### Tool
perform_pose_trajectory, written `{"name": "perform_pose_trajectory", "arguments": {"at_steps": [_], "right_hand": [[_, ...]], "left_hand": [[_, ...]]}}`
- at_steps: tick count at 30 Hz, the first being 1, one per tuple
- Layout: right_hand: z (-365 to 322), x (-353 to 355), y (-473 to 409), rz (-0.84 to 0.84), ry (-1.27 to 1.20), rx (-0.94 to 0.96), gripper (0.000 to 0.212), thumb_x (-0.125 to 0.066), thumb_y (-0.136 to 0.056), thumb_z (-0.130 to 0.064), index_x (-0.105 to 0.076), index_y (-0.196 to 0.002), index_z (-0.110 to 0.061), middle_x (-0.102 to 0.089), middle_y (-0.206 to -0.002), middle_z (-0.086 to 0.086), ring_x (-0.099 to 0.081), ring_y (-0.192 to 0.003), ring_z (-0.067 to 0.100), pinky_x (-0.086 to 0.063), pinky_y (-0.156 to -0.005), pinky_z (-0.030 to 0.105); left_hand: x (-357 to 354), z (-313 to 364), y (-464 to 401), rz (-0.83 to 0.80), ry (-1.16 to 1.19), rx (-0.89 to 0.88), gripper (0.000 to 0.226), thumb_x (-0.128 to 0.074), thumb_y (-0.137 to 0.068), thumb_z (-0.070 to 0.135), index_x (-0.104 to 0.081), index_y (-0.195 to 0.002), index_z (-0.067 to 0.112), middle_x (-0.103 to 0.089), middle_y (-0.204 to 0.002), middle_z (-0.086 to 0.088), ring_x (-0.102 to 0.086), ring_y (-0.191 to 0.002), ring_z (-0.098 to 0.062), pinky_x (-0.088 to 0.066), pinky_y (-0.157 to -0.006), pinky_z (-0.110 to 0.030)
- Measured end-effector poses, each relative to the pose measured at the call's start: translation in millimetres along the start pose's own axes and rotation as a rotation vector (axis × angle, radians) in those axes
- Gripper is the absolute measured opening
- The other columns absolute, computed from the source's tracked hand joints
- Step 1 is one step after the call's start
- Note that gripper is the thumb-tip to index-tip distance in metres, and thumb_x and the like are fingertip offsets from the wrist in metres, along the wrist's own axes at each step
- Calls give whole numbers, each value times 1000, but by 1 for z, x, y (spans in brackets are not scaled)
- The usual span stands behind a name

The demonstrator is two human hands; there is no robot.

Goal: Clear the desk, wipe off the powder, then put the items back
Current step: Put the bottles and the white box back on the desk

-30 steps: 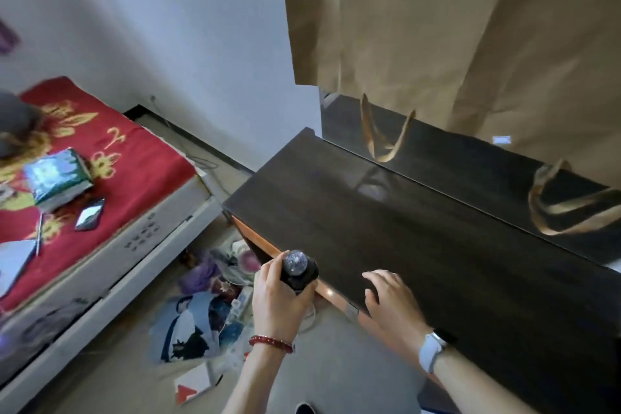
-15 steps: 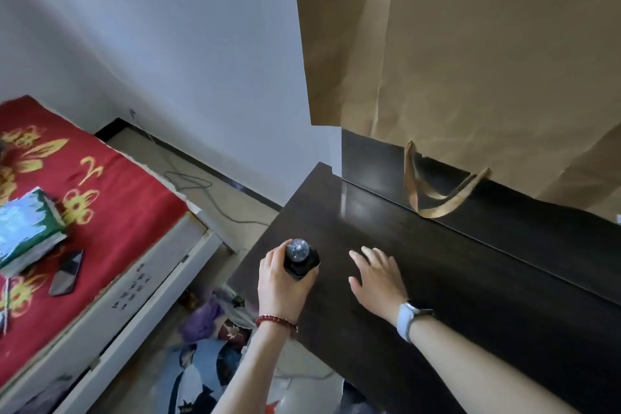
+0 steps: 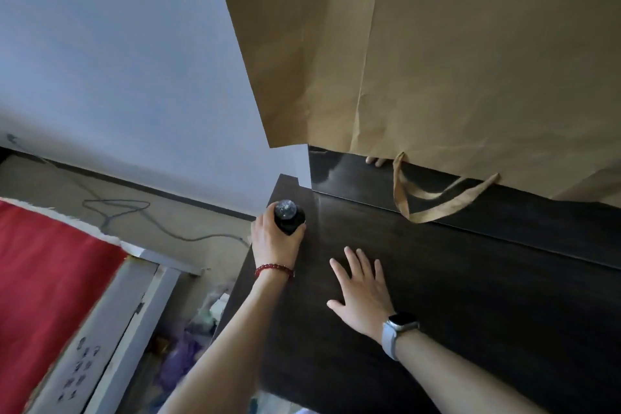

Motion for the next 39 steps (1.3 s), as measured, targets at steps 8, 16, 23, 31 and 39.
{"name": "perform_pose_trajectory", "arguments": {"at_steps": [8,16,23,31,39], "right_hand": [[1,-2,-2,39,-36,-10,72,-53,-86,-44,-14,-144,-26,3,-156,6,5,-142,26,0,-113,50],[2,0,-2,105,-78,-2,72,-58,-83,-40,-21,-143,-24,-5,-155,8,0,-142,27,-3,-113,51],[2,0,-1,100,-81,10,71,-58,-84,-39,-20,-143,-23,-3,-155,7,1,-142,26,-2,-113,50],[4,1,0,69,-76,7,69,-49,-88,-42,-14,-144,-23,2,-156,5,5,-142,24,1,-114,47],[85,33,82,509,-219,-203,39,-48,-79,-30,-59,-114,-17,-60,-122,4,-51,-121,25,-46,-94,50]], "left_hand": [[-30,6,-31,-44,33,-14,56,-73,-72,20,-48,-119,8,-53,-123,-13,-43,-116,-29,-32,-99,-32],[-45,7,-45,-56,8,5,59,-74,-71,21,-44,-119,4,-51,-123,-16,-44,-115,-32,-34,-100,-39],[-52,7,-48,-120,-67,-9,73,-76,-70,21,-35,-128,3,-44,-130,-19,-37,-121,-34,-27,-107,-39],[-33,2,6,-88,-200,-203,63,-64,-78,16,-36,-134,6,-37,-141,-17,-34,-129,-37,-31,-103,-50],[-84,68,93,-434,-487,-540,52,-49,-87,26,-35,-136,16,-27,-149,-6,-20,-138,-26,-17,-111,-46]]}}
Point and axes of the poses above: each hand's wrist, its own y-axis away from the middle knuckle, its own x-axis out of the back of the hand, z = x × y, the point moved 5 cm from there along -y, towards the middle knuckle
